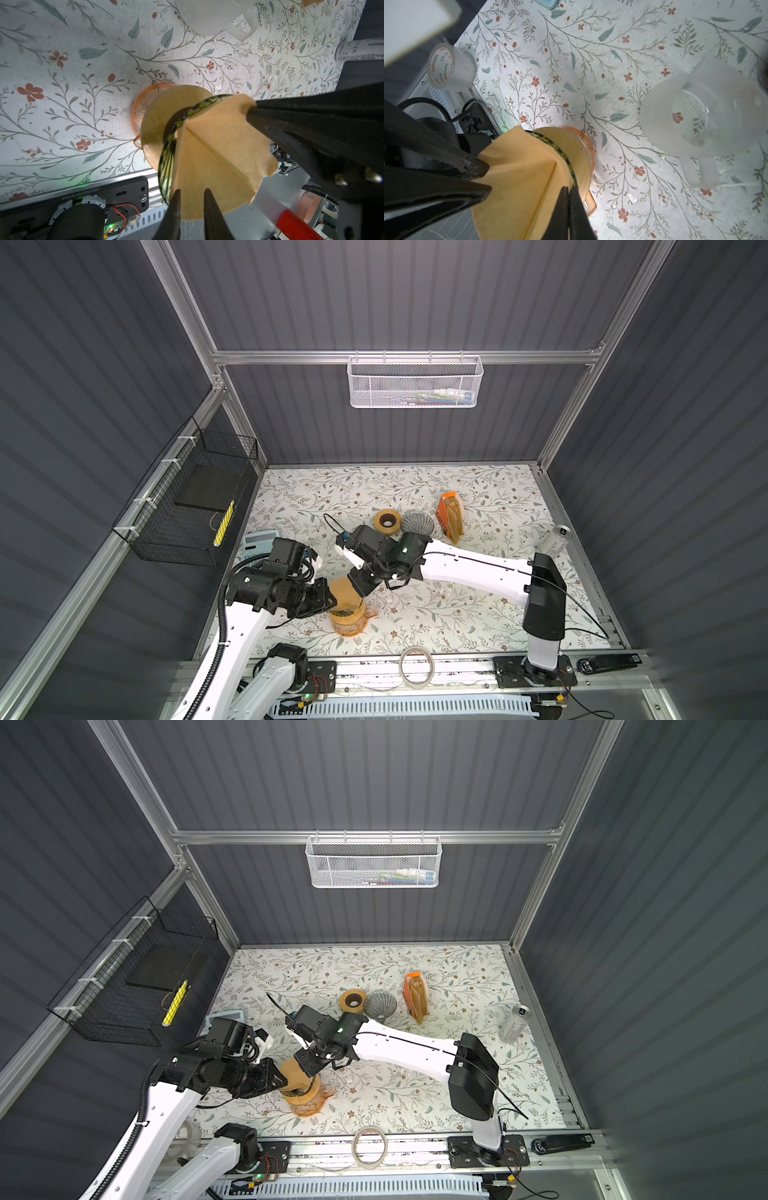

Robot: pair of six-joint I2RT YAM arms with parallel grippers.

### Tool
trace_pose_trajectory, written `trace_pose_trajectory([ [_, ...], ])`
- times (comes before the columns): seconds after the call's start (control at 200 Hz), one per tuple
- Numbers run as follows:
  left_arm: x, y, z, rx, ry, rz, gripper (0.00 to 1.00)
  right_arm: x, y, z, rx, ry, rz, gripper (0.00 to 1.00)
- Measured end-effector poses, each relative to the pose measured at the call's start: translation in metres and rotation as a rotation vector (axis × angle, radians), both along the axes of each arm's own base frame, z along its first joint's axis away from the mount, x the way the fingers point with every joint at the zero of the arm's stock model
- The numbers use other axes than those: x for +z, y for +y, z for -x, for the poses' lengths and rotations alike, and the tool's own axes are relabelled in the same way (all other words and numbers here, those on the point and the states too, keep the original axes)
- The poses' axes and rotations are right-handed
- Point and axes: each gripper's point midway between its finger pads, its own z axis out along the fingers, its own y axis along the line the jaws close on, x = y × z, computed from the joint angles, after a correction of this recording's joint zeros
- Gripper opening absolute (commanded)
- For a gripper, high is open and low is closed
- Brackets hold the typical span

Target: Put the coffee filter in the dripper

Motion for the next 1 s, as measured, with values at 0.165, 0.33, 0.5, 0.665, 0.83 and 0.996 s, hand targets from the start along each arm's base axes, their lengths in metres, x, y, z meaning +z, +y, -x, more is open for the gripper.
trace_pose_trajectory([
  [0.165, -0.001, 0.000, 0.000, 0.000, 0.002, -0.001, 0.22, -0.001, 0.000, 0.000, -0.001, 0.000, 0.002, 0.07],
  [0.33, -0.001, 0.000, 0.000, 0.001, 0.001, -0.002, 0.22, -0.004, 0.000, 0.002, 0.002, -0.002, 0.010, 0.06],
  [0.5, -0.001, 0.001, -0.001, 0.004, -0.005, -0.009, 0.22, -0.006, 0.001, 0.003, 0.005, -0.006, 0.016, 0.06],
  [0.665, 0.001, 0.003, -0.003, 0.008, -0.014, -0.018, 0.23, -0.006, 0.001, 0.003, 0.003, -0.013, 0.019, 0.05],
  [0.83, 0.001, 0.003, -0.003, 0.009, -0.016, -0.021, 0.22, -0.006, 0.001, 0.003, 0.002, -0.016, 0.020, 0.05],
  [0.996, 0.001, 0.003, -0.003, 0.009, -0.016, -0.021, 0.22, -0.010, 0.003, 0.005, 0.006, -0.014, 0.025, 0.06],
])
